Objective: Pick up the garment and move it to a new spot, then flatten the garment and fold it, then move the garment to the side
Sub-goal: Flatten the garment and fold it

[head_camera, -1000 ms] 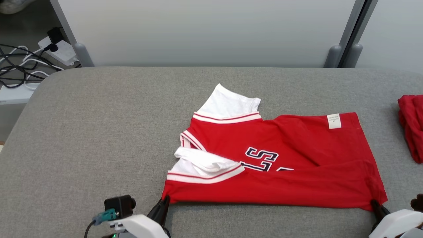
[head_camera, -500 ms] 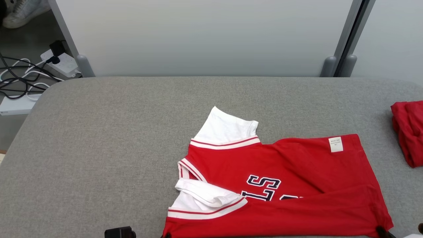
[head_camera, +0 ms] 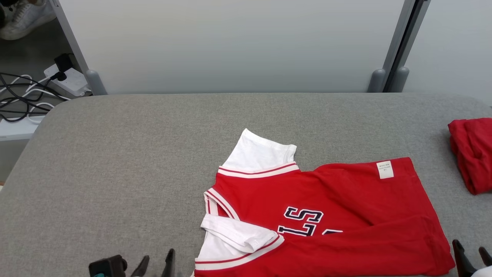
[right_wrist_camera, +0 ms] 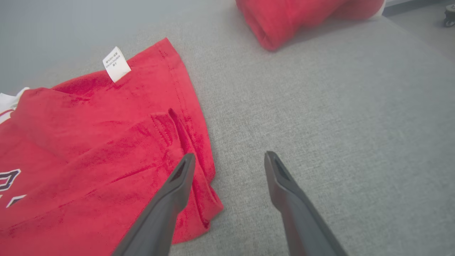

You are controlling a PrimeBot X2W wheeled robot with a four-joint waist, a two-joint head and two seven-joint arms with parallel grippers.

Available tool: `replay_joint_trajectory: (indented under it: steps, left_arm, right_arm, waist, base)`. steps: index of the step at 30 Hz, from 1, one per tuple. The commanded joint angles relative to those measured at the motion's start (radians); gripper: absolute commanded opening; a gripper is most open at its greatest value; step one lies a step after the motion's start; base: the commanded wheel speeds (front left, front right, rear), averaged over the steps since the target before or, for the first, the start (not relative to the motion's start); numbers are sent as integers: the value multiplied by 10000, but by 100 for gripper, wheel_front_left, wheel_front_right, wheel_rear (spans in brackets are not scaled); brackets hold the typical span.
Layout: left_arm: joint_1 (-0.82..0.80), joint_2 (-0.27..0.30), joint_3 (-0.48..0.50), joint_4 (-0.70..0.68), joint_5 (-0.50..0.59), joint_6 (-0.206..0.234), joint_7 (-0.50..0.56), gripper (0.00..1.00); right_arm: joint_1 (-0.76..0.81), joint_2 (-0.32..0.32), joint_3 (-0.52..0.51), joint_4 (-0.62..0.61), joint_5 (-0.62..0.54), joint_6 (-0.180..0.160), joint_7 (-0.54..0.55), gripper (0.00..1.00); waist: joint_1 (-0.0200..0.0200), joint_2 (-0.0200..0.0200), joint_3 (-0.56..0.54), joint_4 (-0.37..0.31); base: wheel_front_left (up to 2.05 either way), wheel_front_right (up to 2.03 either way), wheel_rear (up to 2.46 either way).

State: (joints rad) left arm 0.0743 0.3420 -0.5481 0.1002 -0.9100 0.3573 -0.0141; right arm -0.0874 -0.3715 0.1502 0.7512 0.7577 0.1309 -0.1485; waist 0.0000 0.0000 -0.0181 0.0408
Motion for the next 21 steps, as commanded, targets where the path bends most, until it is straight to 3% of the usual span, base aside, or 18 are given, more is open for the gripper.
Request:
replay_joint_trajectory:
  steps: [1, 10, 16, 21]
  left_arm:
    - [-590, 146, 669, -378, 211, 148, -628, 100]
    - [-1367, -313, 1186, -369, 1035, -6, -2257, 100]
    - [-1582, -914, 1383, -151, 2014, -265, -2465, 100]
    - [-1420, -1256, 1508, 47, 3556, -289, -2473, 100]
  right_arm:
    - [-353, -192, -80, -444, -530, -2, -500, 100]
    - [-694, 498, -584, -1910, -2285, -2, -1068, 100]
    - [-462, 1029, -359, -3254, -3493, -2, -1125, 100]
    - [39, 1458, -144, -4444, -4164, -2, -1129, 100]
  waist:
    - [0, 0, -25, -43]
    - [0, 0, -143, -158]
    - [0, 0, -366, -249]
    - [0, 0, -599, -323]
  base:
    - [0, 0, 0]
    - [0, 0, 0]
    - [0, 0, 0]
    - [0, 0, 0]
